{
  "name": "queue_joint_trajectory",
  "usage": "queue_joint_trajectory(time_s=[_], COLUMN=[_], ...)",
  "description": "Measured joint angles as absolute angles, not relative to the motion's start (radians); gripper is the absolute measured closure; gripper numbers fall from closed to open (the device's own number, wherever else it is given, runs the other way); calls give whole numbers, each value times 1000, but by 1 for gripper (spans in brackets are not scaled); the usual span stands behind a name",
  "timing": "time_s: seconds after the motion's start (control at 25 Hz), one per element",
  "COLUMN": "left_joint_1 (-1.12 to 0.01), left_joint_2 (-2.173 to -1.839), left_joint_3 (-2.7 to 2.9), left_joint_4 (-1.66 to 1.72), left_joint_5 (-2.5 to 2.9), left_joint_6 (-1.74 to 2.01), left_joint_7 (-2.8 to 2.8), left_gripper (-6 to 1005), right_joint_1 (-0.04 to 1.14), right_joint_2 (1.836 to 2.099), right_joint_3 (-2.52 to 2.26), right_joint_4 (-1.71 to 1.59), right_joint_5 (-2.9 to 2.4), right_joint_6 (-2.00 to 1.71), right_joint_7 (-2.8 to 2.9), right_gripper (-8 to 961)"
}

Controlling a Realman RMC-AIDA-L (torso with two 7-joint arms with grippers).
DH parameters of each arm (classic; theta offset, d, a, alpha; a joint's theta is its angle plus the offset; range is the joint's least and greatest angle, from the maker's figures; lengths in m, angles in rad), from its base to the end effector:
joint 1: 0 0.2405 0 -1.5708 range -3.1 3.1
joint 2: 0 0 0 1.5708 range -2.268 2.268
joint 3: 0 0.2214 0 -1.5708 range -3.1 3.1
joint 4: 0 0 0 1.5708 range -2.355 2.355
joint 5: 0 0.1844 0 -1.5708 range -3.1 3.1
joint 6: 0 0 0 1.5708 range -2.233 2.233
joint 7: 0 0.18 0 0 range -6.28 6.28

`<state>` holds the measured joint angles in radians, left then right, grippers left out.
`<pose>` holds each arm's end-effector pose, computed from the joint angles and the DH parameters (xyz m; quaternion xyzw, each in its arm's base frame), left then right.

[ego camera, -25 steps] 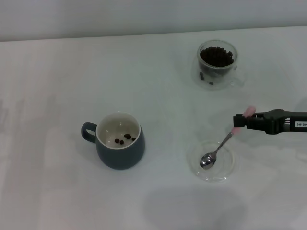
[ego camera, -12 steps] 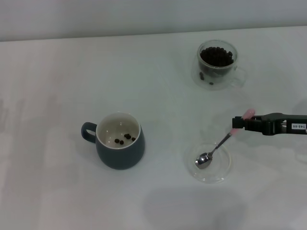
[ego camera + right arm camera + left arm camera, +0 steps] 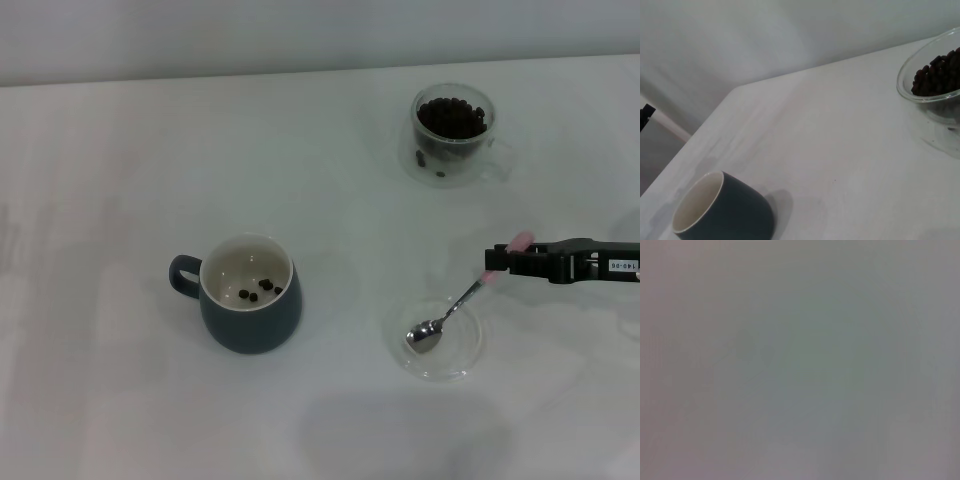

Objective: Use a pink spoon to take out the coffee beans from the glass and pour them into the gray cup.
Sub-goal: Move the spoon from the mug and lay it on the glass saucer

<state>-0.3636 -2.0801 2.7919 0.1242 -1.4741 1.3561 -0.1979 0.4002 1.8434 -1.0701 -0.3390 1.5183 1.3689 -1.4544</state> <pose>-0.3037 0.3078 0.0417 -0.6204 -0.2600 -0.3373 0.6586 0.2979 0.2793 0.0052 -0.8334 0.4922 0.2109 0.1367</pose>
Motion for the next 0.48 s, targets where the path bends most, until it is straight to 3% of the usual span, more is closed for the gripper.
queue_joint_trajectory(time_s=[0.08, 0.48], left_joint_1=[-364, -366], left_joint_2=[-2080, -2080], left_joint_3=[2792, 2792], left_joint_4=[124, 124], left_joint_5=[-1474, -1474], left_joint_6=[1356, 1356], left_joint_7=[-198, -198], left_gripper=[231, 232], right_joint_1=[400, 389], right_joint_2=[1843, 1841], right_joint_3=[-1070, -1029], right_joint_4=[-339, -347], right_joint_5=[1518, 1524], right_joint_6=[1369, 1337], right_joint_7=[-1454, -1459], right_gripper=[809, 375])
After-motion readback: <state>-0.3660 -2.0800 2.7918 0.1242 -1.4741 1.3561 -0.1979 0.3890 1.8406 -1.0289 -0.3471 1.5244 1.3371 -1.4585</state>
